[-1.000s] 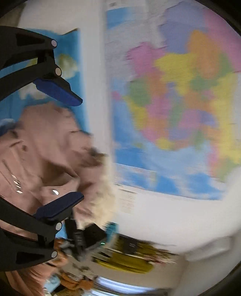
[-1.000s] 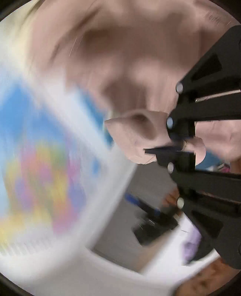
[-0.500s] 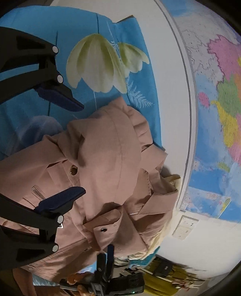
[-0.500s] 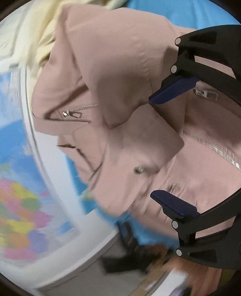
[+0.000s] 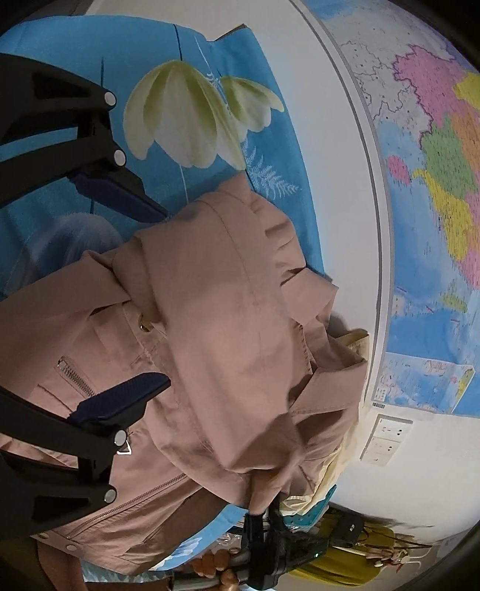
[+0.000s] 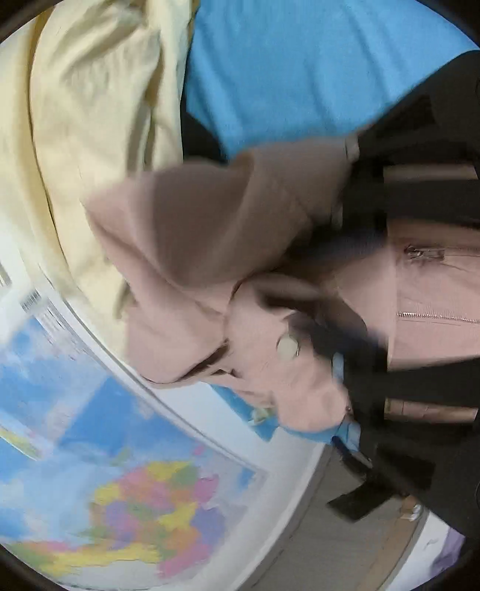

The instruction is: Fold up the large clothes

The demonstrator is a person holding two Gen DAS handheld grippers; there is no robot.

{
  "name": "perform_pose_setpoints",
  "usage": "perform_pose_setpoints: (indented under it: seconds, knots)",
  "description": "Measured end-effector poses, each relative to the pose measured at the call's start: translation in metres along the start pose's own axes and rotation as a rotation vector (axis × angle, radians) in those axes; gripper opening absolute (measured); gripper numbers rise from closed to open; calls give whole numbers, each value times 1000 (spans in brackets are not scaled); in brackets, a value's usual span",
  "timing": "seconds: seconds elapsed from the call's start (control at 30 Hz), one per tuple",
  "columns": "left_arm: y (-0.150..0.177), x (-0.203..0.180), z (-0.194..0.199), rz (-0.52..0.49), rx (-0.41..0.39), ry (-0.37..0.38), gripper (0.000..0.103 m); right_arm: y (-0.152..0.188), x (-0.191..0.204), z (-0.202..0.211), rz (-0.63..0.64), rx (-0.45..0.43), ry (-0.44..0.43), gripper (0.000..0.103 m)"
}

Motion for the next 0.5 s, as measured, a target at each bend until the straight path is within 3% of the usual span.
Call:
perform_pose_setpoints:
  seconds: [0.03, 0.17, 0.3, 0.4, 0.43, 0.47, 0.5]
  knots:
    - [0, 1, 0, 1, 1, -1, 81, 0, -4, 11, -16, -30, -10, 72]
    - [0, 1, -1, -5, 4, -3, 81, 12, 23, 30, 120, -111, 34, 72]
    - [-5, -4, -8, -23, 14, -8, 81, 41, 75, 10, 446, -56, 171, 78]
    - [-8, -10, -15, -28, 23, 6, 80, 59, 88, -34, 553, 23, 296, 79]
    - [-8, -13, -17, -31, 26, 6, 80, 61, 84, -42, 579, 33, 355, 59]
    - [-8, -15, -19, -32, 32, 12, 79, 62, 80, -45, 589, 38, 383, 22]
    - [-7, -16, -20, -33, 37, 15, 79, 56, 73, -47, 570, 63, 367, 5]
Point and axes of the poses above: each gripper's, at about its wrist camera, not at the fingertips, and z roughly against the way its jaws point, x to its left, y to its underside, the point moved 2 cm from there along -z, roughly the way its jaws point
